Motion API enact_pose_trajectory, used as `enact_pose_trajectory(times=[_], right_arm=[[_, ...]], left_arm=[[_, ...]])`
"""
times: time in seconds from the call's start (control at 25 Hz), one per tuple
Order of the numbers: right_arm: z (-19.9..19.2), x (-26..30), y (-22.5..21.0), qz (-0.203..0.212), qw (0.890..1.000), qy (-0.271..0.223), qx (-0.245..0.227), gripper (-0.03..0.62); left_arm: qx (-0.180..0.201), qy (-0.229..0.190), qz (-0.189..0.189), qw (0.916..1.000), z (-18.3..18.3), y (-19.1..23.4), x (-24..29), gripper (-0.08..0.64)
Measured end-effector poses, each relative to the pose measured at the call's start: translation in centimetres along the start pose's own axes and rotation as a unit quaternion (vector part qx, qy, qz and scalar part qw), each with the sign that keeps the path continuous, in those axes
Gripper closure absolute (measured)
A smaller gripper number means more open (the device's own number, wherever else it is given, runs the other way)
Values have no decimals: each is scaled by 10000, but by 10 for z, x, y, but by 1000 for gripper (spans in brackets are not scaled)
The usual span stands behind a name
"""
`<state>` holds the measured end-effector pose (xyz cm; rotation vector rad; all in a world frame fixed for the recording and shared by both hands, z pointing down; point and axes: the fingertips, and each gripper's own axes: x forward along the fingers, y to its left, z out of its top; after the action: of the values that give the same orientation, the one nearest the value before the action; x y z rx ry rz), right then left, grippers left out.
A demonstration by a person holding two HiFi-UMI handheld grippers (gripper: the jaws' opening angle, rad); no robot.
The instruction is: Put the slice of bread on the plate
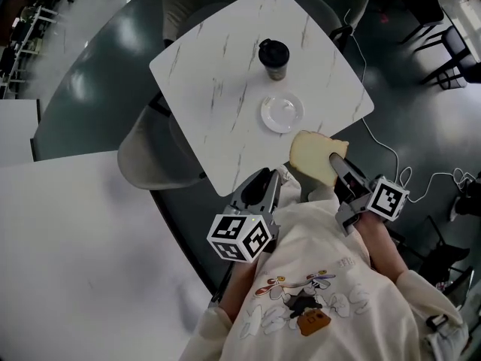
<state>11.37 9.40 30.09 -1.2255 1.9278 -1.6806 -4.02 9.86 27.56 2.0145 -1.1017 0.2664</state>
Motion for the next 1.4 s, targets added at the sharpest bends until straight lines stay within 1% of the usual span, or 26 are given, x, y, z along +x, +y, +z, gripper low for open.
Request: enact_pose_trajectory(times=[0.08,0.2,0.48,0.56,0.68,0.8,0.92,1.04,1.2,1.4], right_arm=[[2,14,1,28,10000,-2,22,503],[2,30,7,90,9997,-11,240,503],[13,50,5,-90,9999,49,75,503],[17,56,1,-151,9998,130,-20,503],[26,69,1,-111,9996,249,-115,503],[26,78,-6,-166,9990,393,-113,503],[28,90,-14,-161,9981,571,-168,503],[27,99,-24,-165,9968,761,-194,503],[26,114,-41,-185,9955,917,-169,503],[22,133,-57,-225,9917,1204,-387,503]], left_arm=[[66,38,-32,10000,10,11,5,466],[108,124,-102,9998,18,22,12,466],[-81,235,-193,9995,23,37,28,466],[-85,232,-238,9994,28,37,34,466],[-59,285,-263,9992,34,39,45,466],[-24,335,-203,9992,35,46,53,466],[79,230,-56,9997,37,59,64,466],[96,245,89,9996,31,70,71,466],[124,320,189,9992,22,81,82,466],[-19,346,289,9990,8,95,94,466]])
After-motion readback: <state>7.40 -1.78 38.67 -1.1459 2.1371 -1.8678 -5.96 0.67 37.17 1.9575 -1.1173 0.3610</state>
